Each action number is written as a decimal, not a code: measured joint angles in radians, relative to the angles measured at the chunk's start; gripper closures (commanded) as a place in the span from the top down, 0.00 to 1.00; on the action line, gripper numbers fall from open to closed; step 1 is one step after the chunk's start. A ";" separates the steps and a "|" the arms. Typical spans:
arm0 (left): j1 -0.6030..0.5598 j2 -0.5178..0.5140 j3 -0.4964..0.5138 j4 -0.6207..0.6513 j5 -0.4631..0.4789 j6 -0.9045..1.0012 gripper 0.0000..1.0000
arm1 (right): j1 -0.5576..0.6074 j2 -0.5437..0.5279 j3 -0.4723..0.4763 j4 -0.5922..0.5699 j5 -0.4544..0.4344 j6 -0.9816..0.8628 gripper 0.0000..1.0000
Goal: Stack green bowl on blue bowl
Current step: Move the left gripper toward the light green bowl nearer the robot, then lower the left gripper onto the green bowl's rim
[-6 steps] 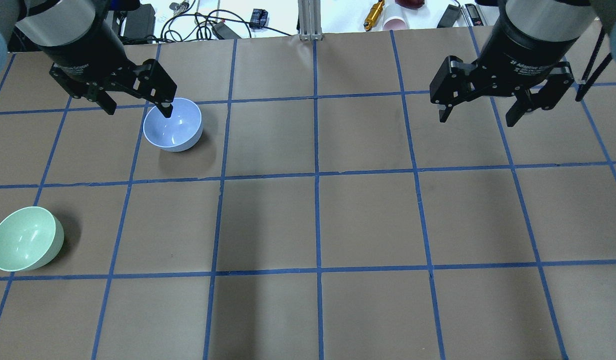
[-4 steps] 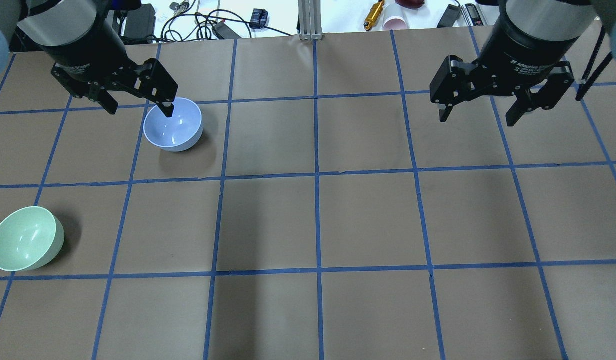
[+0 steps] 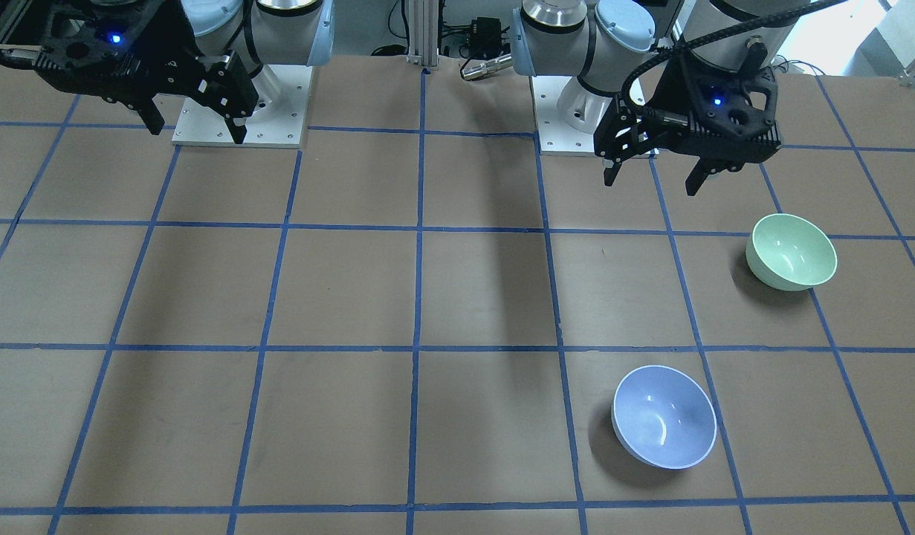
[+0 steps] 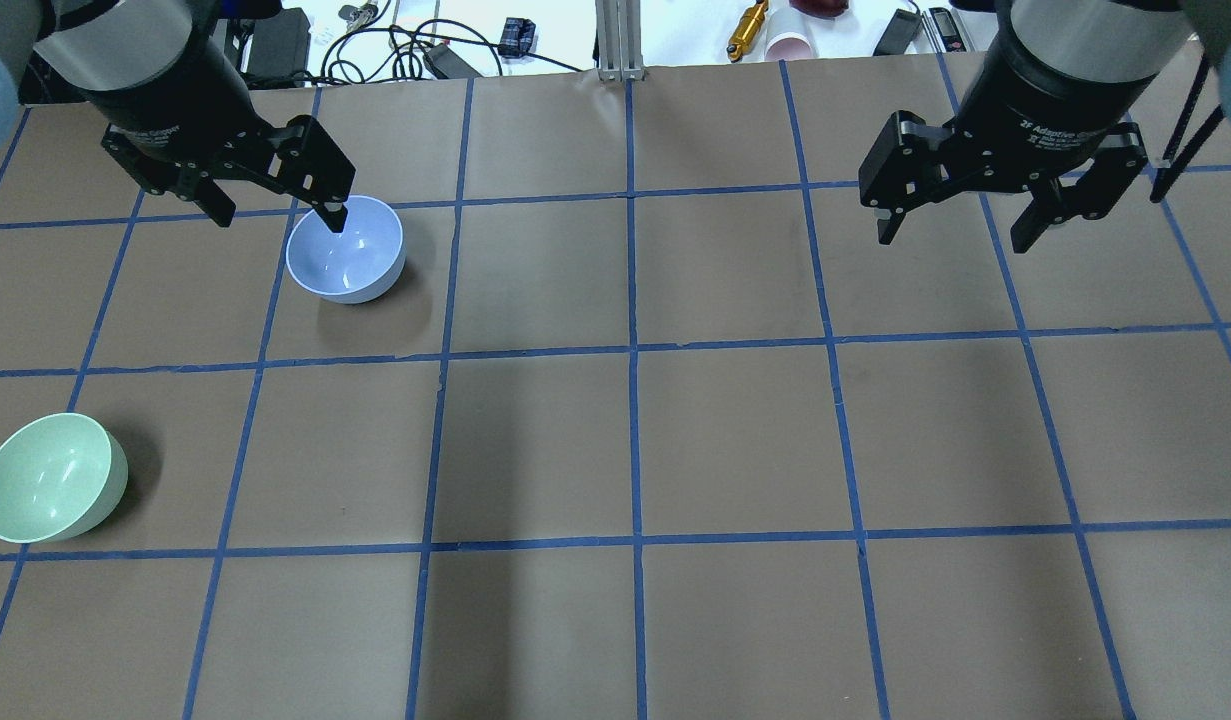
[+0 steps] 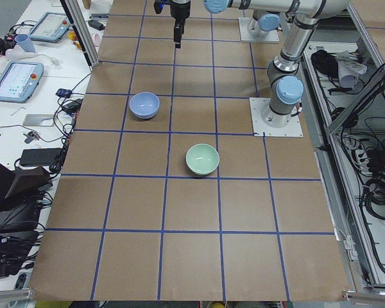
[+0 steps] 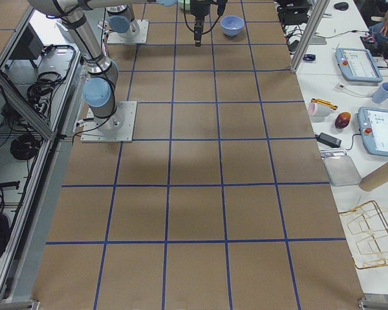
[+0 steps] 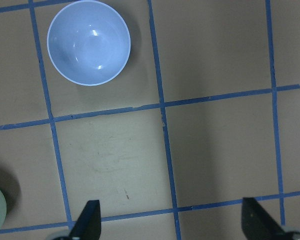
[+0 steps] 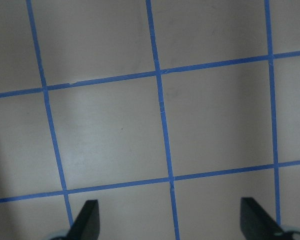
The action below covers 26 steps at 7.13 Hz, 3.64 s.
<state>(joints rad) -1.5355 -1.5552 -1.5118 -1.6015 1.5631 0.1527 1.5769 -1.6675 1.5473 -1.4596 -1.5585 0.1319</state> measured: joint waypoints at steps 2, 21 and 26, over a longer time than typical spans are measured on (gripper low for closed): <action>0.000 0.004 0.002 0.000 0.008 0.000 1.00 | 0.000 0.000 0.000 0.000 0.000 0.000 1.00; 0.902 -0.150 -0.343 0.333 -0.084 0.868 1.00 | 0.000 0.000 -0.001 0.000 0.000 0.000 1.00; 0.966 -0.315 -0.348 0.475 -0.084 1.021 1.00 | 0.000 0.000 0.000 0.000 0.000 0.000 1.00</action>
<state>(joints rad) -0.5697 -1.8706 -1.8599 -1.1267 1.4791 1.1740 1.5769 -1.6674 1.5469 -1.4598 -1.5585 0.1319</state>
